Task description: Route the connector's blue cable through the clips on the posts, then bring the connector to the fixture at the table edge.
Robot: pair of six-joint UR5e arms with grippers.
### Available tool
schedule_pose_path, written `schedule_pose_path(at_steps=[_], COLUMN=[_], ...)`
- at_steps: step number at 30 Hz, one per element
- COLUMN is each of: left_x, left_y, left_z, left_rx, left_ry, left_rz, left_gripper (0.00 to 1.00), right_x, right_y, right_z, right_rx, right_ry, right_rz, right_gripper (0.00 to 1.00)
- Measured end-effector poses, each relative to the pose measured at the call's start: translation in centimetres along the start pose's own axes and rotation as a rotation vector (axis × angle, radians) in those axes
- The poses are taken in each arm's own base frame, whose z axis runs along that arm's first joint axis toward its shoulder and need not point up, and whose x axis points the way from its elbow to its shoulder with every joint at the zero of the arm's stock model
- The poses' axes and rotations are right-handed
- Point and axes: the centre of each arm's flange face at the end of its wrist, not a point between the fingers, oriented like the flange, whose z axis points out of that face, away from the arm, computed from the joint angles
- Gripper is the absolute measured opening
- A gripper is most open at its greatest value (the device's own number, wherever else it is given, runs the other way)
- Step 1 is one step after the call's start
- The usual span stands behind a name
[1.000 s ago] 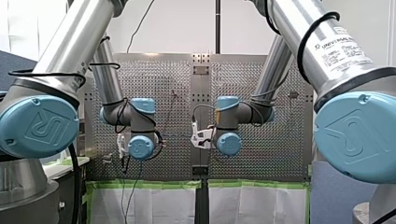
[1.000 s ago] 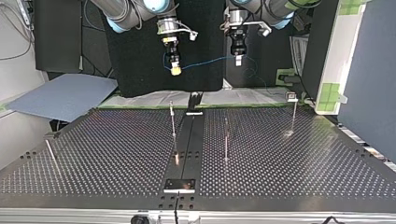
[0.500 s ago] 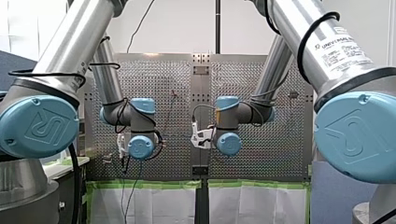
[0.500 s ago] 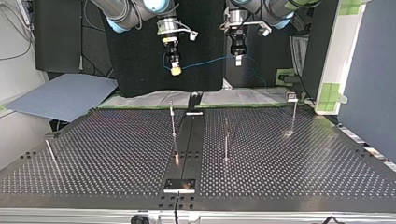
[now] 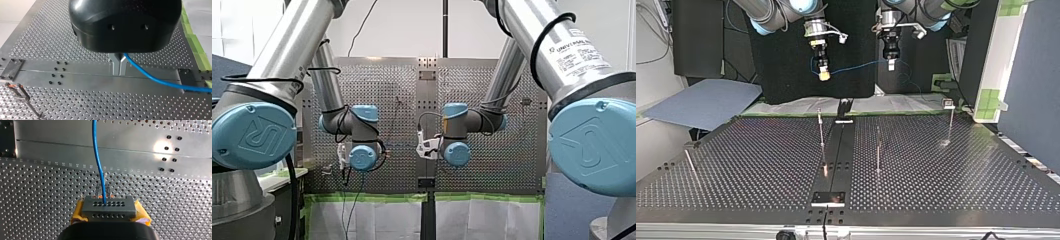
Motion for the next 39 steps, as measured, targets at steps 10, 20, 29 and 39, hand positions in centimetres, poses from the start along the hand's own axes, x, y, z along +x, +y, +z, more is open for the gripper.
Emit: schedule_pose_path(at_steps=[10,20,29,39], left_x=[0.0,0.0,-0.1,-0.1], left_y=[0.0,-0.1,-0.1,0.1], left_z=[0.0,-0.1,-0.1,-0.1], left_rx=[0.0,0.005,0.005,-0.001], left_ry=[0.0,0.0,-0.001,0.002], left_rz=[0.0,0.0,-0.001,-0.003], left_gripper=[0.0,0.0,0.0,0.0], right_x=[0.0,-0.2,-4.0,-5.3], right_y=[0.0,-0.2,-0.6,-0.6], right_z=[0.0,-0.2,-1.8,-2.2], right_rx=[0.0,0.003,0.018,0.02], right_ry=[0.0,-0.005,-0.085,-0.109], right_rz=[0.0,-0.004,-0.03,-0.036], right_gripper=[0.02,0.02,0.02,0.02])
